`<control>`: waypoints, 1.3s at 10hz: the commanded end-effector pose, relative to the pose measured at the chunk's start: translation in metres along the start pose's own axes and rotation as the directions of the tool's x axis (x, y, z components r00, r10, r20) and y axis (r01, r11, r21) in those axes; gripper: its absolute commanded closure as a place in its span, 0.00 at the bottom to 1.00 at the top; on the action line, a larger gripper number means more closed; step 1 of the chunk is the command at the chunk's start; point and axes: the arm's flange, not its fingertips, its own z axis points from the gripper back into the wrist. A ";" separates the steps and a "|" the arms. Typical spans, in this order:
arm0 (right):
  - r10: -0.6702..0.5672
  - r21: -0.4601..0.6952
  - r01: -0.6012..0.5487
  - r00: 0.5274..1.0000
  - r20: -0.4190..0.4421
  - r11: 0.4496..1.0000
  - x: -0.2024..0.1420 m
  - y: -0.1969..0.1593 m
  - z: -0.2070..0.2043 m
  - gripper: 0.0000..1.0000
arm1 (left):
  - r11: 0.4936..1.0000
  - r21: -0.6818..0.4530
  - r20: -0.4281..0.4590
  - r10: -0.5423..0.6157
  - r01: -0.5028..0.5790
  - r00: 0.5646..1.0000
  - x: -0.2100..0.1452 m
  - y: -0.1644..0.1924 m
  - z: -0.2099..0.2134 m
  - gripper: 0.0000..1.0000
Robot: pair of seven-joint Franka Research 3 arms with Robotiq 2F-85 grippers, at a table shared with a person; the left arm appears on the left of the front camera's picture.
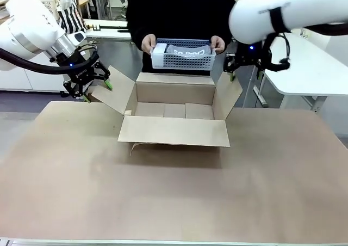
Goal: Pack the gift set into the box.
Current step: Place both hands on the side flaps of the Package Box and spread them outward.
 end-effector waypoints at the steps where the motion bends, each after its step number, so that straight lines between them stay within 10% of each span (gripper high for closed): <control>1: 0.071 0.168 -0.070 0.997 0.002 0.983 -0.022 -0.033 -0.028 0.00 | 1.000 0.014 0.002 -0.005 0.005 1.000 -0.001 0.001 0.000 0.00; 5: -0.121 0.288 0.119 0.993 -0.012 0.950 -0.031 -0.081 -0.084 0.00 | 1.000 0.014 0.002 -0.005 0.005 1.000 -0.001 0.001 0.000 0.00; 13: 0.000 0.227 0.004 1.000 -0.020 0.974 -0.023 -0.053 -0.064 0.00 | 1.000 0.014 0.002 -0.005 0.005 1.000 -0.001 0.001 0.000 0.00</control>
